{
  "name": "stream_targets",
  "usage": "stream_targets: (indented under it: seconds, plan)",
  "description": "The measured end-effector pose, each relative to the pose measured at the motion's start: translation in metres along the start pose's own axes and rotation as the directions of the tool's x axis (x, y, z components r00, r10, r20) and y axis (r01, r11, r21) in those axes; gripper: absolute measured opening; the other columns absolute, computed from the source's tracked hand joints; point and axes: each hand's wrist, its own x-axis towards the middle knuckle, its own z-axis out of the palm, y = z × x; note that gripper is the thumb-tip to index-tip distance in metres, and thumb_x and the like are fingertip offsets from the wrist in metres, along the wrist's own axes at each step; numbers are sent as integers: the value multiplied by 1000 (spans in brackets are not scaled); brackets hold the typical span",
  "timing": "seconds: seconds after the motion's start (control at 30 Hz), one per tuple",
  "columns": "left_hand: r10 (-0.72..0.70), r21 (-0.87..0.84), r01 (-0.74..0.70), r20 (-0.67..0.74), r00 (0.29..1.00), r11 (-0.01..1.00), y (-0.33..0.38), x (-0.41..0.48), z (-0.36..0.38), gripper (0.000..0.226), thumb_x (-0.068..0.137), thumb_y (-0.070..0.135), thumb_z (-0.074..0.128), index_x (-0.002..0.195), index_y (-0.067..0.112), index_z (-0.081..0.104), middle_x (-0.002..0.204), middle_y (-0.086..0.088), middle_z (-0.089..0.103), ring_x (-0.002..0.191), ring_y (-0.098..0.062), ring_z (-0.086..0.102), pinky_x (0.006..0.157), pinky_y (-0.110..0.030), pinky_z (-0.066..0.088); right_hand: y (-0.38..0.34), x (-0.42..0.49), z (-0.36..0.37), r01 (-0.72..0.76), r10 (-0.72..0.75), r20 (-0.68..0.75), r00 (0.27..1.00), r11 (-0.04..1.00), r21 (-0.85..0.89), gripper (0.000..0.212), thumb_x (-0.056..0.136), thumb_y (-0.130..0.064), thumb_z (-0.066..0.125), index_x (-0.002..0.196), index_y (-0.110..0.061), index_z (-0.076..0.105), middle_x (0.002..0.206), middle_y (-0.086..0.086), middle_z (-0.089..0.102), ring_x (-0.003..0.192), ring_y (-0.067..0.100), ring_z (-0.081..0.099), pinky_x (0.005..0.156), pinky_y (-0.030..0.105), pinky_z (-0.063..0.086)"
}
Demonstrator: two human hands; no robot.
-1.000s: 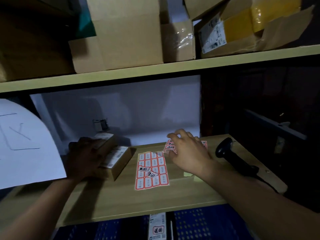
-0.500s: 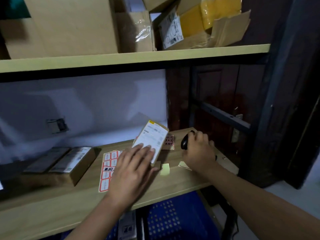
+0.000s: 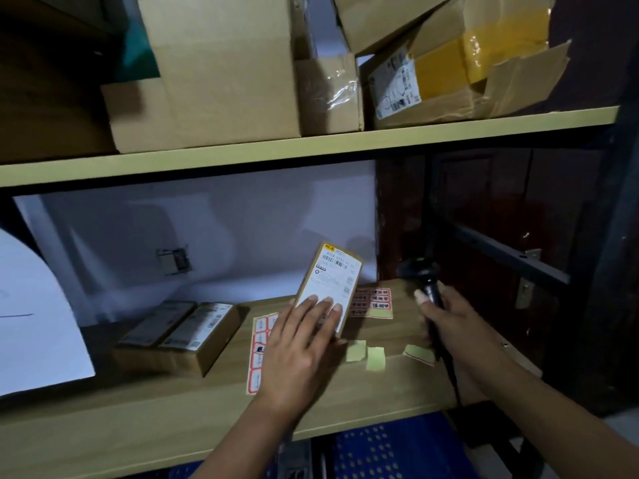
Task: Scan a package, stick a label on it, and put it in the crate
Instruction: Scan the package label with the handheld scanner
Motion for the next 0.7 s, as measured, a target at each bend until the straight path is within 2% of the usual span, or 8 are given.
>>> stream_targets:
  seconds: [0.03,0.07,0.17,0.33,0.5,0.63,0.7]
  plan:
    - [-7,10,7,-10,1000,1000,-4,-1,-1,49,98,38,74,140,15,66,144,-7,67,139,-27,56,110,-50,52,-16,-12,6,-45,31,66,997,974,221,29,100,-34,59,109,-7,59,72,4,60,59,21,58,58,44,54]
    - [-11,21,11,-21,1000,1000,-8,-2,-1,48,98,36,74,140,15,66,144,-8,67,139,-27,56,110,-50,51,-31,-24,12,-96,49,136,990,923,372,32,101,-35,58,106,-4,58,68,4,56,53,19,54,50,37,50]
    - [-22,78,26,-47,999,997,-19,-5,0,54,91,27,83,141,15,66,144,-8,67,140,-27,52,114,-50,48,-67,-51,32,-179,19,272,962,798,576,31,99,-40,58,101,-9,60,67,6,50,48,17,44,40,27,39]
    - [-25,135,36,-82,996,990,-31,-8,-5,53,88,21,83,139,14,67,142,-9,68,139,-27,51,118,-47,38,-82,-54,64,-204,-13,308,951,722,662,44,93,-45,62,106,-3,61,64,7,51,41,16,43,37,25,38]
    - [42,178,-36,-32,999,983,-37,-8,-13,51,94,25,69,143,14,64,145,-9,67,141,-28,48,119,-49,37,-86,-54,71,-203,-37,320,947,701,684,39,97,-44,59,95,-4,60,62,6,50,40,15,42,36,24,37]
    - [42,194,-40,-6,999,980,-38,-9,-15,64,85,26,81,144,14,63,146,-10,66,142,-28,48,120,-48,35,-90,-55,68,-203,-38,327,944,716,668,40,97,-44,58,94,-4,60,61,6,49,40,15,41,34,26,36]
    - [44,195,-41,-10,999,980,-38,-10,-16,62,86,23,80,144,14,63,146,-10,65,142,-28,48,121,-47,33,-91,-55,67,-186,-45,318,947,731,657,40,97,-44,58,97,-4,62,60,6,50,41,15,41,34,25,35]
